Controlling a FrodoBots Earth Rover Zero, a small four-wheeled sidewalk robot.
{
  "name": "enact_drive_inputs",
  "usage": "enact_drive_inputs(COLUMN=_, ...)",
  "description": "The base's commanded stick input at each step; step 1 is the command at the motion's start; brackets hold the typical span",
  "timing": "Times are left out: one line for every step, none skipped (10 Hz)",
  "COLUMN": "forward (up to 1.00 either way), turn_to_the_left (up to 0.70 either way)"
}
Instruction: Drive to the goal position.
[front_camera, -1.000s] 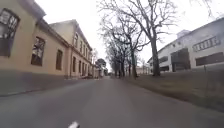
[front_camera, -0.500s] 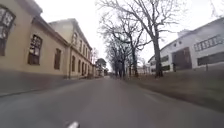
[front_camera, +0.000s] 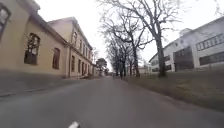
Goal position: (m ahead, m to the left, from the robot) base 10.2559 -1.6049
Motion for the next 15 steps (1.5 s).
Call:
enact_drive_inputs(forward=1.00, turn_to_the_left=0.00)
enact_drive_inputs(forward=1.00, turn_to_the_left=0.00)
enact_drive_inputs(forward=1.00, turn_to_the_left=0.00)
enact_drive_inputs(forward=1.00, turn_to_the_left=0.00)
enact_drive_inputs(forward=1.00, turn_to_the_left=0.00)
enact_drive_inputs(forward=1.00, turn_to_the_left=0.00)
enact_drive_inputs(forward=1.00, turn_to_the_left=0.00)
enact_drive_inputs(forward=1.00, turn_to_the_left=0.00)
enact_drive_inputs(forward=1.00, turn_to_the_left=0.00)
enact_drive_inputs(forward=1.00, turn_to_the_left=0.00)
enact_drive_inputs(forward=1.00, turn_to_the_left=0.00)
enact_drive_inputs(forward=1.00, turn_to_the_left=0.00)
enact_drive_inputs(forward=1.00, turn_to_the_left=0.00)
enact_drive_inputs(forward=1.00, turn_to_the_left=0.00)
enact_drive_inputs(forward=1.00, turn_to_the_left=0.00)
